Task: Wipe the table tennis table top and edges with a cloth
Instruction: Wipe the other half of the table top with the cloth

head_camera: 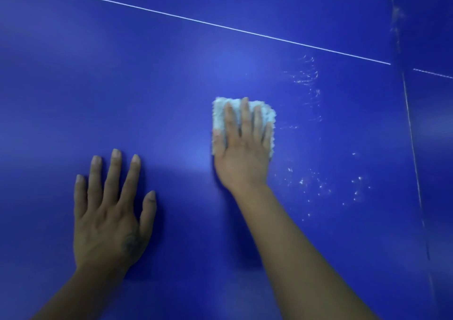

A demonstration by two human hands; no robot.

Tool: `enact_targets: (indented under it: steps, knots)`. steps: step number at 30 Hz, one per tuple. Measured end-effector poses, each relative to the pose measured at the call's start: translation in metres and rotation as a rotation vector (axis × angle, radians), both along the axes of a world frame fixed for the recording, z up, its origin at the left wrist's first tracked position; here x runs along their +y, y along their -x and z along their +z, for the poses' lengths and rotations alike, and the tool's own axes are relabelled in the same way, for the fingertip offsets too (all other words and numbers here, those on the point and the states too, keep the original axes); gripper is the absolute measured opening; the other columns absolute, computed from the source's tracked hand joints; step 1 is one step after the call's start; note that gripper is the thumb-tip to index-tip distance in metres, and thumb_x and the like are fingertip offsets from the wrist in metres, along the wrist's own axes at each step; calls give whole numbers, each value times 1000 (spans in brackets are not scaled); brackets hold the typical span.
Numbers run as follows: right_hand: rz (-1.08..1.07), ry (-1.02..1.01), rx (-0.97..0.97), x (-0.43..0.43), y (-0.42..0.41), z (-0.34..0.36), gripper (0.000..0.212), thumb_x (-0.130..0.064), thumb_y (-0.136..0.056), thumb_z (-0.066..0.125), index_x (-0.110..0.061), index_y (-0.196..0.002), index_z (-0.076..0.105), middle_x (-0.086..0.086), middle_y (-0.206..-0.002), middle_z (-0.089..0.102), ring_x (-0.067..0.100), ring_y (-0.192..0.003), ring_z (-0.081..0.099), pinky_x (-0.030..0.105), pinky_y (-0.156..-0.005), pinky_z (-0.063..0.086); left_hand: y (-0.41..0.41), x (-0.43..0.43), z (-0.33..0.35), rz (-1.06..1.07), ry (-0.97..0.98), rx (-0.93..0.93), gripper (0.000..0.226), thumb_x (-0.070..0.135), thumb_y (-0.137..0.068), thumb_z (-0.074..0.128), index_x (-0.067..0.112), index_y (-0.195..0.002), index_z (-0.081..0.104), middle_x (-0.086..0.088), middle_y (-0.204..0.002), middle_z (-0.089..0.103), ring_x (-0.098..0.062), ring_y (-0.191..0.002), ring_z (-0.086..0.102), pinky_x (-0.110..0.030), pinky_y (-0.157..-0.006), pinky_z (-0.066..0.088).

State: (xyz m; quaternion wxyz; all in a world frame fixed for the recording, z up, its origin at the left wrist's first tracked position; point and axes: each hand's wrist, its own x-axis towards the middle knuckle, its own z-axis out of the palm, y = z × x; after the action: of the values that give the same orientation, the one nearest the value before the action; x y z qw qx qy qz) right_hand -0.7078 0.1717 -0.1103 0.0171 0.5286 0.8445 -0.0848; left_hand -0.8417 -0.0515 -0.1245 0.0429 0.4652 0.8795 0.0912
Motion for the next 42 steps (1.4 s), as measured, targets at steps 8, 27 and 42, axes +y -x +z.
enact_targets:
  steps: [8, 27, 42]
  knots:
    - [-6, 43, -50, -15, -79, 7, 63, -54, -112, 18, -36, -172, 12, -4, -181, -1, 21, -167, -7, 50, -134, -1, -1, -1, 2, -4, -22, 16, 73, 50, -106, 36, 21, -171, 26, -9, -179, 17, -36, -167, 8, -61, -132, 11]
    - [-42, 48, -106, -82, -164, 14, 63, -50, -113, 17, -30, -172, 13, 0, -181, 1, 23, -167, -5, 54, -134, 6, -4, -3, 3, -7, -56, 25, 71, 54, -109, 27, 22, -172, 21, -8, -180, 13, -36, -166, 5, -58, -134, 4]
    - [136, -28, 4, -164, -185, 5, 61, -47, -112, 35, -26, -169, 29, 4, -179, 18, 28, -167, 10, 56, -133, 15, -89, -84, 5, -39, -44, 50, 67, 47, -113, 30, 15, -172, 22, -11, -180, 14, -37, -167, 7, -60, -133, 9]
